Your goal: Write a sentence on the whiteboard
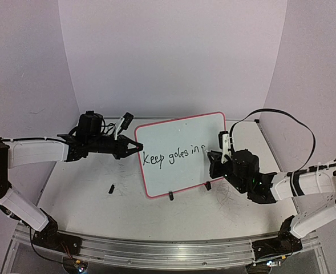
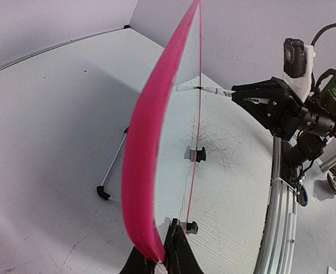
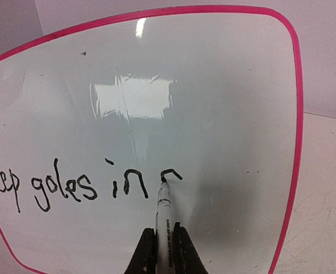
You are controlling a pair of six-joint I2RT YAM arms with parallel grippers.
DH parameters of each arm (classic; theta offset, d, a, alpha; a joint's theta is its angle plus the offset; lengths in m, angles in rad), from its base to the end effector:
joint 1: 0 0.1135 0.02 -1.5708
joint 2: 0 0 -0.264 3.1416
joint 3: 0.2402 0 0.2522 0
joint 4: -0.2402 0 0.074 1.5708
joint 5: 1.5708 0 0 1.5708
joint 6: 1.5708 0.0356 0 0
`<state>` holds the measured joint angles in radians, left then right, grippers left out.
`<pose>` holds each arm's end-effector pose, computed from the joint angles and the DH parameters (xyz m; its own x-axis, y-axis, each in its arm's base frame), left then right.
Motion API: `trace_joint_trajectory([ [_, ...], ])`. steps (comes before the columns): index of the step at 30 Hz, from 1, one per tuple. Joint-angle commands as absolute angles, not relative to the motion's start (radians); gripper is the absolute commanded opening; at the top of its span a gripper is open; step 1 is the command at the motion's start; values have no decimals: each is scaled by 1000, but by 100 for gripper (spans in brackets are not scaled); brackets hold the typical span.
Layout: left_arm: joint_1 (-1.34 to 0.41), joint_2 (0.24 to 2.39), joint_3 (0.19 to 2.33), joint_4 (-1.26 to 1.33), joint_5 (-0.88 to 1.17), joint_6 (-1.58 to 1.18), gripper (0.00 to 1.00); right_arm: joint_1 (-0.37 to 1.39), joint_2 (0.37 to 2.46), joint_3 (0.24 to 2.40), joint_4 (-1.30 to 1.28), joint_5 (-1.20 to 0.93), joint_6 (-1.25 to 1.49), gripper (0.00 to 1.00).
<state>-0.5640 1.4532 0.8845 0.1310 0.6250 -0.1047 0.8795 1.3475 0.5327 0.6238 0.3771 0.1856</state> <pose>0.2601 -0.1892 0.2507 -0.4484 0.1833 -0.8749 0.8391 0.4235 -0.3413 0.1876 0.2061 0.2135 -0.2086 0.0170 -0.9779 -0.4551 0.8833 0.1125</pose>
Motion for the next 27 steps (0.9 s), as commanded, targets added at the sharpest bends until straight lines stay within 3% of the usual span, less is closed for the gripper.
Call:
trace_joint_trajectory([
  [1, -548, 1434, 905, 124, 472, -6, 0, 874, 1327, 533, 600, 422, 199, 0],
  [27, -548, 1436, 908, 124, 471, -6, 0, 876, 1318, 513, 563, 416, 233, 0],
])
